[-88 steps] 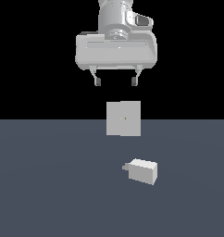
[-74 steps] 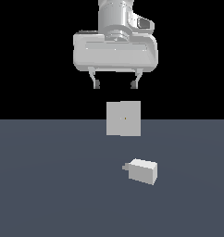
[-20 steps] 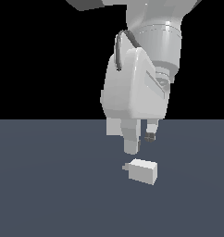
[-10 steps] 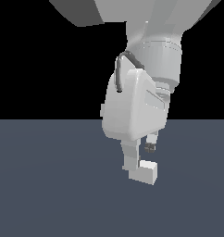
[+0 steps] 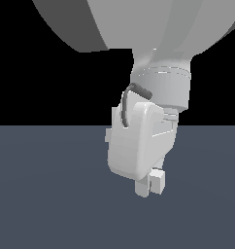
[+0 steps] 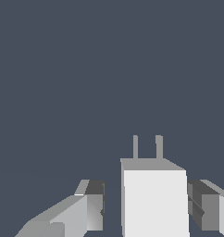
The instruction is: Plug the charger into the wall socket.
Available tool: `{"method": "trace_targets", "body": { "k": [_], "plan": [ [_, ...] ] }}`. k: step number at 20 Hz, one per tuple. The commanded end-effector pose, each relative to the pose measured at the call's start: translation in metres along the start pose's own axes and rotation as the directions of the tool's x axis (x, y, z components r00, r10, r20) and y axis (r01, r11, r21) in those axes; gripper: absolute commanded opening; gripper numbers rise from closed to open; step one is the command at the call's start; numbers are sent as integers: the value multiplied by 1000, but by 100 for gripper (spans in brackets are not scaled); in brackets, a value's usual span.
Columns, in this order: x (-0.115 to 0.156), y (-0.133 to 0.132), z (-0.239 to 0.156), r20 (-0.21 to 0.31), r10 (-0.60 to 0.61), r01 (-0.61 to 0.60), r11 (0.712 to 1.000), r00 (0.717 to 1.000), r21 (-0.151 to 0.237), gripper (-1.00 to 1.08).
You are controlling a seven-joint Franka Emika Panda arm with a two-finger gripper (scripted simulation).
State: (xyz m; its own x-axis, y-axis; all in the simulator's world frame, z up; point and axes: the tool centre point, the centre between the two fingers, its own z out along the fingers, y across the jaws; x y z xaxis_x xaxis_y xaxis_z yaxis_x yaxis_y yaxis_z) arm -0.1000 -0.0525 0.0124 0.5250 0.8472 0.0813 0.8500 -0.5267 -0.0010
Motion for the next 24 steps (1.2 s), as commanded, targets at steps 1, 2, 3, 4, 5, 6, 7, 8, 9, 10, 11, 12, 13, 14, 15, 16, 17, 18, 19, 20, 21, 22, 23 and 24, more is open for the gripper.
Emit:
{"method": "trace_targets", "body": {
  "k": [1,2,3,4,5,6,7,8,9,10,11,12,13,14,15,16,17,18,19,20,21,22,23,24],
  "plan": [
    [0,0,1,0,0,0,1000,1000,-1,-100],
    [0,0,1,0,0,0,1000,1000,-1,-100],
    [0,0,1,0,0,0,1000,1000,-1,-100],
    [0,0,1,0,0,0,1000,1000,-1,-100],
    [0,0,1,0,0,0,1000,1000,-1,-100],
    [0,0,1,0,0,0,1000,1000,-1,-100],
    [0,0,1,0,0,0,1000,1000,-1,-100],
    [0,0,1,0,0,0,1000,1000,-1,-100],
    [0,0,1,0,0,0,1000,1000,-1,-100],
    [0,1,1,0,0,0,1000,1000,-1,-100],
    [1,0,1,0,0,0,1000,1000,-1,-100],
    [1,0,0,-1,2,-2,1000,1000,-2,-100],
    [1,0,0,-1,6,-6,1000,1000,-2,-100],
    [1,0,0,-1,11,-11,1000,1000,-2,-100],
    [2,0,-1,-1,17,-17,1000,1000,-3,-100],
    [2,0,-1,-1,25,-25,1000,1000,-4,-100],
    [3,0,-2,-1,34,-34,999,999,-4,-100],
    [4,0,-3,-1,44,-44,999,999,-5,-100],
    [5,0,-3,-1,56,-56,998,998,-6,-100],
    [6,0,-4,-1,69,-69,998,998,-7,-100],
    [7,0,-5,-2,83,-83,996,997,-8,-100],
    [8,0,-6,-2,99,-99,995,995,-10,-100],
    [10,0,-7,-2,116,-116,993,993,-11,-100],
    [11,0,-9,-3,134,-134,991,991,-12,-100]
  ]
}}
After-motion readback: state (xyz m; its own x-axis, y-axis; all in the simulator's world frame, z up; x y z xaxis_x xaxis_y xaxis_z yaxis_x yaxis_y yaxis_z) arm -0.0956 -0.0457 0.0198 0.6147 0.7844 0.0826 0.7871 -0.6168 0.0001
